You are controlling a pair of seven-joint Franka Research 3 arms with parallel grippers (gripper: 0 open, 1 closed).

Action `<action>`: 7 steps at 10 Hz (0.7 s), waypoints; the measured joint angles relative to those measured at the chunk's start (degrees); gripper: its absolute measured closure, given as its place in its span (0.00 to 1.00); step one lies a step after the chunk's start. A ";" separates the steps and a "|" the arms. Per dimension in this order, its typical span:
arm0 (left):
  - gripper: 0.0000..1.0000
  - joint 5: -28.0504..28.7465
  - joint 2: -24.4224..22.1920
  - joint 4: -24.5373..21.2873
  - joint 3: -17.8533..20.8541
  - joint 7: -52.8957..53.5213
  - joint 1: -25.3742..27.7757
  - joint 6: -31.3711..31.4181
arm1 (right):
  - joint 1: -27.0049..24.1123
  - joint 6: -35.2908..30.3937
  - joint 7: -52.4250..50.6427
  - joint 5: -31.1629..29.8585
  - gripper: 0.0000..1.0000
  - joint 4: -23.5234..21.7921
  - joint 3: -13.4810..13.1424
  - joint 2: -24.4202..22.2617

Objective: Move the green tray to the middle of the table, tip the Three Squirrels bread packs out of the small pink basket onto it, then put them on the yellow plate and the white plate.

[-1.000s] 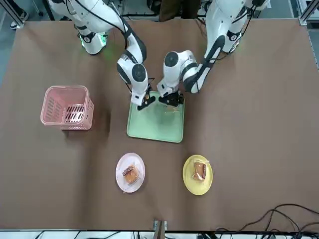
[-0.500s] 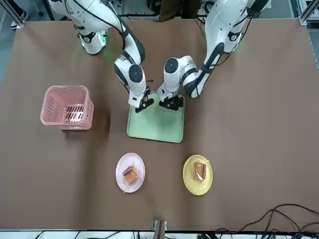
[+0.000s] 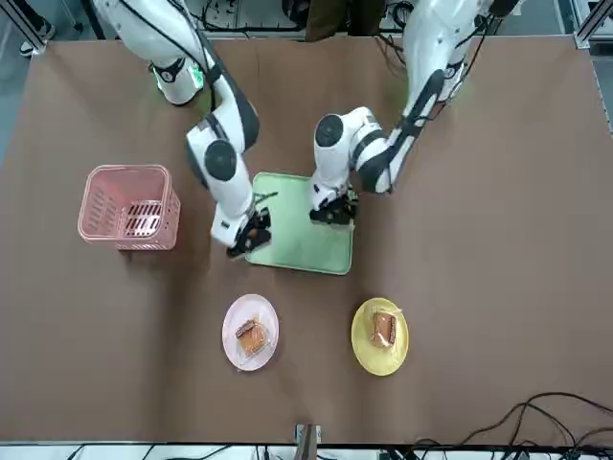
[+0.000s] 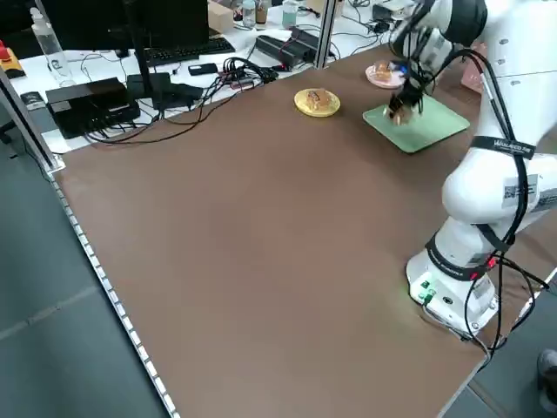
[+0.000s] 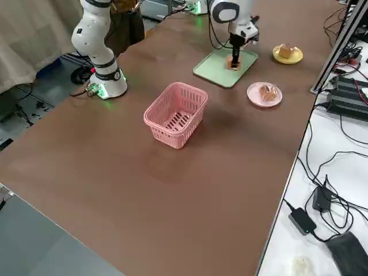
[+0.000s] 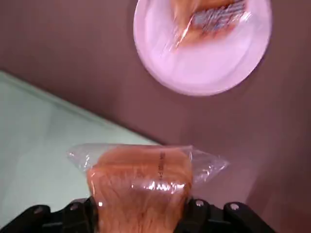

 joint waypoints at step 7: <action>0.53 -0.77 3.53 15.50 0.52 21.46 13.46 -1.75 | -0.33 -6.99 -6.74 -0.07 0.50 34.48 -1.97 23.84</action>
